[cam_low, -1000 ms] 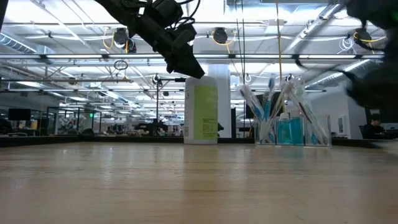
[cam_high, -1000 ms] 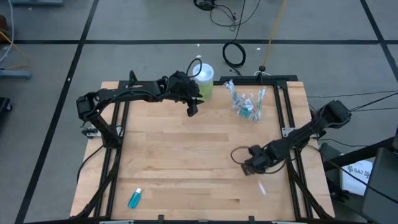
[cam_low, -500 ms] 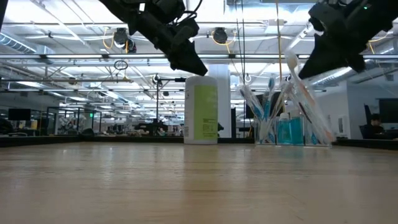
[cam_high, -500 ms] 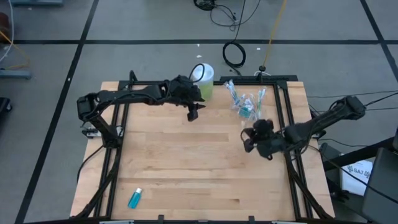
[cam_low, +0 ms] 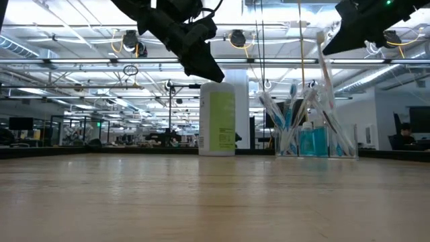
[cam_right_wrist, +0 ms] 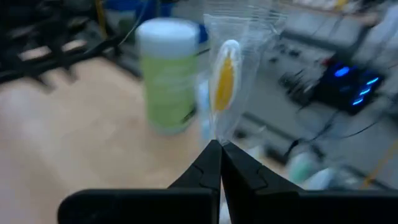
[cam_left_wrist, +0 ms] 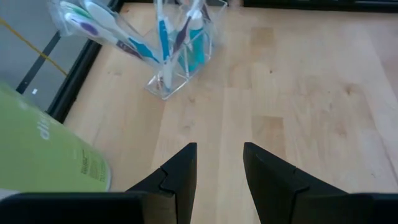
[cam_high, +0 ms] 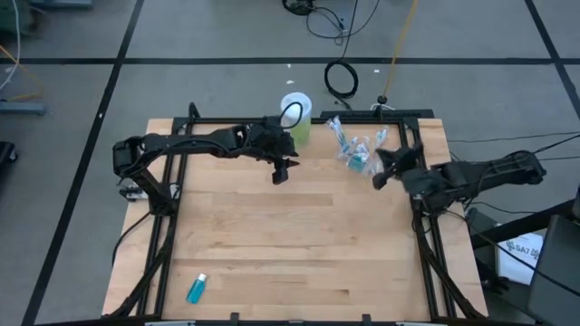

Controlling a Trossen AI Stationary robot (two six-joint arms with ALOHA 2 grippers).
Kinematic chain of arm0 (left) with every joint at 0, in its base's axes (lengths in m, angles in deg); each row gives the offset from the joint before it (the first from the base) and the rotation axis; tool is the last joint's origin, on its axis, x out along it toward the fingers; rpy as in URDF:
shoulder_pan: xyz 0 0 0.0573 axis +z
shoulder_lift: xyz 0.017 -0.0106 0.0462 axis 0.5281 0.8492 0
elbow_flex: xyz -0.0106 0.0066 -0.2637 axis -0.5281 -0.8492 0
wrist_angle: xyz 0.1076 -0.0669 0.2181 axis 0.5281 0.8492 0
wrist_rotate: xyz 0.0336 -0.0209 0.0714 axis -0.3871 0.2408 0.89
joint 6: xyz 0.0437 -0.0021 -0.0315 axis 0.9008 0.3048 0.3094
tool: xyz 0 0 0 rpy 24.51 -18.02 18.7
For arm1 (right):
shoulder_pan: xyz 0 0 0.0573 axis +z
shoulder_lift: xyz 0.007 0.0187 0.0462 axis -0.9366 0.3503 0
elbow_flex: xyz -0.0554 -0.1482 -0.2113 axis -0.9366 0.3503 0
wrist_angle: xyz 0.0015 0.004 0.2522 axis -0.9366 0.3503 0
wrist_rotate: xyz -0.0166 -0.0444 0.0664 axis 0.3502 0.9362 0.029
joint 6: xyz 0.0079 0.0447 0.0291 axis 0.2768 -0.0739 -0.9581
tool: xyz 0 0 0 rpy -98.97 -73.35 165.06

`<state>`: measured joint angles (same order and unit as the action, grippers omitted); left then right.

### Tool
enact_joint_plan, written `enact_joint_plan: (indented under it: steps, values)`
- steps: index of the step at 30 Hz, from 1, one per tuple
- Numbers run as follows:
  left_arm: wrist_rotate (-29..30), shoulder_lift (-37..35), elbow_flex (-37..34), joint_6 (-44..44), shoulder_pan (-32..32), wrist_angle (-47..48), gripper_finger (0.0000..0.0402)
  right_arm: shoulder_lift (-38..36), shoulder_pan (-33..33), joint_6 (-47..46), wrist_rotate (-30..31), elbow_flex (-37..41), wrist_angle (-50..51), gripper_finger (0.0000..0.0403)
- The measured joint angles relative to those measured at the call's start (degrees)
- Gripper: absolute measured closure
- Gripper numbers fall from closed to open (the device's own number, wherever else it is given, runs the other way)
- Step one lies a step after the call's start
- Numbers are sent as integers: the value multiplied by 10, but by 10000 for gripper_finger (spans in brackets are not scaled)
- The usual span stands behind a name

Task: Pick & Place toothbrushing station
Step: Put the orange toothbrush into the transparent organizer

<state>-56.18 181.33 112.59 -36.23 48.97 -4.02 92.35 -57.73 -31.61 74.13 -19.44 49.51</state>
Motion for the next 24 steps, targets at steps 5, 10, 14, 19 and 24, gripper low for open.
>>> enact_joint_plan:
  steps: [5, 10, 14, 19, 24]
  values:
    - [0, 0, 0, -2, -8, 3, 263, -35, -39, 50, 25, 0, 3, 402]
    - [0, 0, 0, -15, -16, 3, 263, -27, -83, 37, 25, 0, 43, 402]
    - [0, 0, 0, -17, -23, 3, 263, -5, -109, -35, 23, 11, 79, 403]
    - [0, 0, 0, -17, -31, 3, 263, 19, -124, -80, 1, 83, 22, 403]
    - [0, 0, 0, -17, -34, 2, 263, 31, -131, -97, -35, 148, -62, 403]
